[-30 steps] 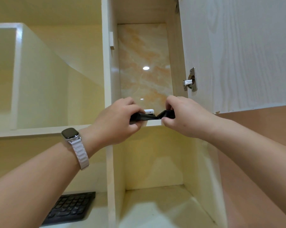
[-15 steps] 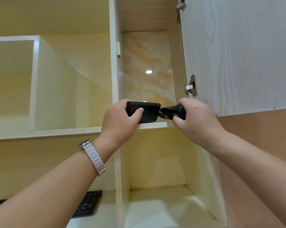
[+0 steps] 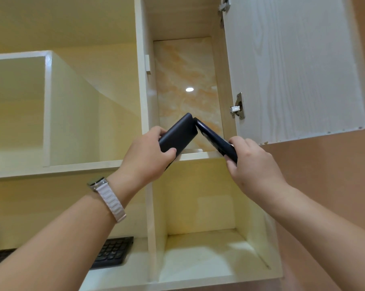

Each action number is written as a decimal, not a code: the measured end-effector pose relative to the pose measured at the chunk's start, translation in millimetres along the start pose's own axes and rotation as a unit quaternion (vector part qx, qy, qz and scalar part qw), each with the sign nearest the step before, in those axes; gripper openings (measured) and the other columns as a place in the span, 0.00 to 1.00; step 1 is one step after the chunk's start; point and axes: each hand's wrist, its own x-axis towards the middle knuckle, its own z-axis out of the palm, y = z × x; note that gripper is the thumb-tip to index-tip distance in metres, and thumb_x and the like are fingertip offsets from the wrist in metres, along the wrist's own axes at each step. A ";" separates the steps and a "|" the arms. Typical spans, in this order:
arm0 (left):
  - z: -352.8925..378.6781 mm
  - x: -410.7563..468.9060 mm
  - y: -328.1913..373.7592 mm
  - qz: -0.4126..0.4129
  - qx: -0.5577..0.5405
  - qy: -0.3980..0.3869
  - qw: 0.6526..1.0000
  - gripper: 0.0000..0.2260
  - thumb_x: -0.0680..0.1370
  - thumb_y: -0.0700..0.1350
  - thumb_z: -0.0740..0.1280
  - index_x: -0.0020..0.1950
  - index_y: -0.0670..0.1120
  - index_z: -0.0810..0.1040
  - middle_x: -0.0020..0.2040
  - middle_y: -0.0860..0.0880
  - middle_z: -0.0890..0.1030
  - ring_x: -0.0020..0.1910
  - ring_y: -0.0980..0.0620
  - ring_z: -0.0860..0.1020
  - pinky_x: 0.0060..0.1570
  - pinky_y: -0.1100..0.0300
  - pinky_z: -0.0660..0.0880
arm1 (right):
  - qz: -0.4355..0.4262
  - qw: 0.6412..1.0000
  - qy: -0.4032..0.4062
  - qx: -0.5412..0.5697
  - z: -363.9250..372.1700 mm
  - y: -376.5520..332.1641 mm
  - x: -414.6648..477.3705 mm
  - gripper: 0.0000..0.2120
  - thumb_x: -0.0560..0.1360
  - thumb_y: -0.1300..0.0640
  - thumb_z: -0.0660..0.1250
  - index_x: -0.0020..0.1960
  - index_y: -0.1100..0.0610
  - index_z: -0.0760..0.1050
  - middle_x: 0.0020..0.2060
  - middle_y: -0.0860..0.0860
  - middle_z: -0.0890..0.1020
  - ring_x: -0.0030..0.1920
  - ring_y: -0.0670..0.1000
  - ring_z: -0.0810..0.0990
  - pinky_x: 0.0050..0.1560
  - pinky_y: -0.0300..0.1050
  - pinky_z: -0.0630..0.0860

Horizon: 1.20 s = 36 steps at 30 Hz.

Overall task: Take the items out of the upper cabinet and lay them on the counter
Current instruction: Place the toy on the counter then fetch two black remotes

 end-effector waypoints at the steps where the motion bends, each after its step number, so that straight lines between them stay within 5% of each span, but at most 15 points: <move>1: 3.6 -2.5 1.2 0.002 0.003 0.001 1.000 0.11 0.76 0.49 0.67 0.56 0.53 0.71 0.45 0.54 0.79 0.38 0.53 0.80 0.33 0.56 0.78 | 0.015 1.000 -0.007 0.002 2.1 0.2 -1.4 0.09 0.78 0.55 0.63 0.57 0.55 0.69 0.45 0.53 0.75 0.42 0.61 0.76 0.37 0.49 0.69; 7: 27.5 -26.5 6.9 -0.009 -0.068 0.037 0.997 0.11 0.77 0.50 0.66 0.58 0.53 0.70 0.46 0.53 0.80 0.38 0.52 0.80 0.36 0.52 0.80 | 0.130 0.969 -0.038 0.206 8.2 2.2 -18.9 0.03 0.78 0.54 0.61 0.50 0.52 0.69 0.36 0.53 0.76 0.33 0.55 0.75 0.30 0.49 0.72; 11: 45.0 -49.6 6.4 -0.039 -0.147 0.089 0.984 0.08 0.76 0.48 0.68 0.53 0.54 0.73 0.42 0.57 0.79 0.38 0.57 0.78 0.38 0.52 0.79 | 0.190 0.924 -0.038 0.329 8.7 3.6 -42.9 0.03 0.78 0.53 0.62 0.46 0.48 0.72 0.36 0.53 0.78 0.37 0.60 0.81 0.37 0.60 0.81; 14: 55.6 -67.6 1.5 -0.046 -0.194 0.095 0.975 0.08 0.76 0.47 0.69 0.52 0.55 0.73 0.42 0.57 0.80 0.40 0.58 0.78 0.39 0.54 0.78 | 0.221 0.902 -0.034 0.370 8.4 1.2 -61.3 0.04 0.78 0.56 0.62 0.45 0.52 0.73 0.35 0.51 0.74 0.36 0.58 0.80 0.37 0.57 0.82; 19: 71.5 -100.1 -8.5 -0.076 -0.309 0.066 0.946 0.08 0.76 0.44 0.69 0.48 0.54 0.72 0.38 0.56 0.81 0.38 0.59 0.79 0.32 0.64 0.75 | 0.277 0.880 -0.036 0.385 6.4 -10.2 -97.5 0.03 0.78 0.59 0.63 0.46 0.56 0.75 0.37 0.52 0.76 0.36 0.50 0.80 0.36 0.49 0.83; 24: 86.9 -133.5 -29.6 -0.111 -0.414 -0.010 0.903 0.07 0.77 0.44 0.69 0.49 0.54 0.73 0.42 0.58 0.82 0.38 0.56 0.81 0.40 0.50 0.81 | 0.354 0.832 -0.015 0.426 3.7 -38.7 -140.5 0.03 0.78 0.60 0.65 0.49 0.57 0.77 0.38 0.55 0.77 0.36 0.51 0.79 0.36 0.45 0.80; 29: 105.9 -172.3 -60.4 -0.169 -0.503 -0.098 0.842 0.07 0.75 0.48 0.69 0.50 0.54 0.74 0.41 0.54 0.84 0.42 0.47 0.83 0.45 0.40 0.80 | 0.414 0.825 0.013 0.385 14.7 -68.4 -193.6 0.02 0.78 0.63 0.64 0.49 0.61 0.76 0.36 0.56 0.77 0.34 0.53 0.79 0.34 0.46 0.80; 36: 134.2 -237.3 -66.8 -0.179 -0.580 -0.219 0.764 0.07 0.76 0.46 0.70 0.51 0.52 0.74 0.46 0.55 0.82 0.41 0.59 0.81 0.39 0.61 0.77 | 0.497 0.823 0.081 0.263 4.7 -104.1 -267.2 0.04 0.78 0.64 0.64 0.50 0.57 0.76 0.36 0.55 0.79 0.35 0.52 0.79 0.35 0.47 0.81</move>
